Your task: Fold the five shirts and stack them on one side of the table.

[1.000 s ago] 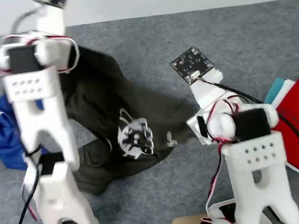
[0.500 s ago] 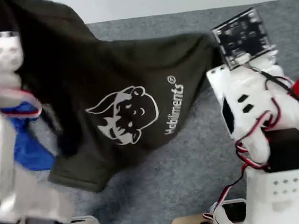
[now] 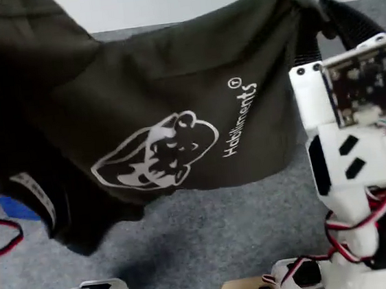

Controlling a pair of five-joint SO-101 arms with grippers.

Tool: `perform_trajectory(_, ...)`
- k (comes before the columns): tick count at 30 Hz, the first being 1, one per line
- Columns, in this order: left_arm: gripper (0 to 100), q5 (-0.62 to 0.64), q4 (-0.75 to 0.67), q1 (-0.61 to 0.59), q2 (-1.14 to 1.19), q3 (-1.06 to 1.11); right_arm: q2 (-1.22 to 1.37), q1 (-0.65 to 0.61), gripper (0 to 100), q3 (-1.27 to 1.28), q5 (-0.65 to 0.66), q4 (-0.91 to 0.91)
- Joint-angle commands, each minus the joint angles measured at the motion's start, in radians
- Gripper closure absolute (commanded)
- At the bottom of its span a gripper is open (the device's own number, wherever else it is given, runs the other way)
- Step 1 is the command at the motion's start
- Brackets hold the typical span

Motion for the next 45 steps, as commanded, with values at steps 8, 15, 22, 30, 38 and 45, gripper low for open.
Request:
perform_trajectory(8,100,-0.08,0.103,-0.023,-0.06,-0.01,-0.125,0.105,98.9,-0.058,0.08,0.17)
perform_trajectory(15,100,-0.077,0.063,-0.084,-0.068,-0.01,-0.208,0.153,98.9,-0.058,0.083,0.202)
perform_trajectory(22,100,-0.077,0.075,-0.084,-0.071,-0.012,-0.252,0.174,98.9,-0.035,0.173,0.286)
perform_trajectory(30,100,-0.083,0.221,-0.084,0.012,0.183,-0.168,0.171,98.9,0.285,0.172,0.266)
perform_trajectory(38,100,-0.078,0.049,-0.084,0.233,0.578,0.028,0.162,98.9,0.664,0.166,-0.17)
perform_trajectory(45,100,-0.078,-0.293,-0.083,0.466,0.723,0.278,0.107,98.9,0.738,0.172,-0.533)
